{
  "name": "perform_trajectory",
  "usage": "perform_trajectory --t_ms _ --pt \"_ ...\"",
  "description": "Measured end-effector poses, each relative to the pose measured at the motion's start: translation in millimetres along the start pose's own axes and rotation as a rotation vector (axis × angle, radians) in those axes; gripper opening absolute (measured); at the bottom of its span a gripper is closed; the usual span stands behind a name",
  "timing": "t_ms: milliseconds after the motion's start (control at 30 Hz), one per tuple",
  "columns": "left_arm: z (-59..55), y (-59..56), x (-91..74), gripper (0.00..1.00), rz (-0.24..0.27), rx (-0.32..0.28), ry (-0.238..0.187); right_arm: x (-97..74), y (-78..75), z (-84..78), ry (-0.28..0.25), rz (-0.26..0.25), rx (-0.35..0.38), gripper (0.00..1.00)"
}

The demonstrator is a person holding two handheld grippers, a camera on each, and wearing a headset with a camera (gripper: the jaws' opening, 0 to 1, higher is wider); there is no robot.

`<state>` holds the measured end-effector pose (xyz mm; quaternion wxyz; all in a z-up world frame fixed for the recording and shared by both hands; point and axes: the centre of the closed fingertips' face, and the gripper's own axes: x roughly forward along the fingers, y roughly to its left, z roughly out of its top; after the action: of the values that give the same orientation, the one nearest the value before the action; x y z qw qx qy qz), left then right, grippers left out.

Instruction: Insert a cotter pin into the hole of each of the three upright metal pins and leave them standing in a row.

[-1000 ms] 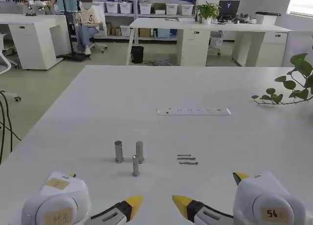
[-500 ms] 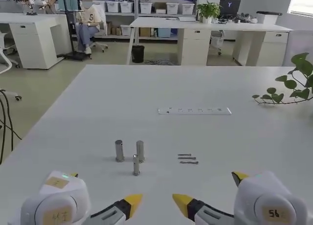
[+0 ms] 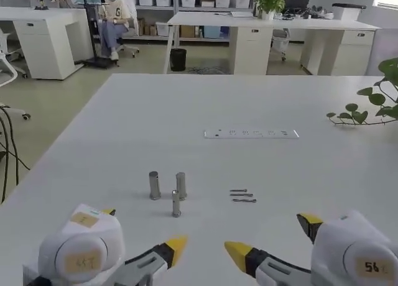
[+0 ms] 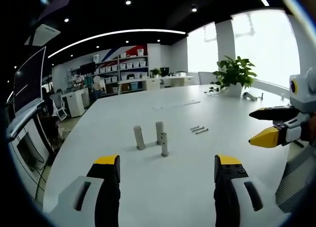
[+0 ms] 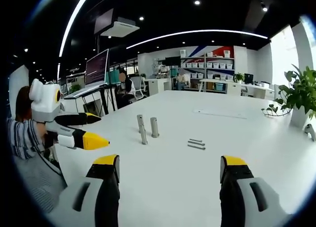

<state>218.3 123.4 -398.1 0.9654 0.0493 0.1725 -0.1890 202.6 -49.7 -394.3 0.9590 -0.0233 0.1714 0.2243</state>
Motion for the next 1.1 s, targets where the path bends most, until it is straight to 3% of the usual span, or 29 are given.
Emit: perform_trajectory --t_ms 167,300,467,700,933,1100 --pt "10.1 -5.0 18.7 0.67 -0.061 0.022 -0.005 1.1 -0.3 5.9 0.007 0.012 0.000 0.79" --pt "11.7 -6.0 33.8 0.62 -0.089 0.042 0.001 2.6 -3.1 11.5 0.015 0.021 0.014 0.78" --pt "3.7 -4.0 54.7 0.56 -0.112 0.062 0.023 5.8 -7.7 16.0 0.009 0.027 0.020 0.76" --pt "-11.5 -1.6 82.2 0.44 -0.165 0.022 0.070 13.3 -13.4 10.5 0.022 0.022 0.035 0.75" --pt "-14.3 5.6 104.0 0.33 -0.174 0.029 0.070 20.8 -16.0 0.2 0.045 0.018 0.044 0.73" --pt "-12.4 0.8 113.4 0.22 -0.208 0.059 0.068 23.5 -14.0 -6.1 0.061 0.024 0.041 0.73"
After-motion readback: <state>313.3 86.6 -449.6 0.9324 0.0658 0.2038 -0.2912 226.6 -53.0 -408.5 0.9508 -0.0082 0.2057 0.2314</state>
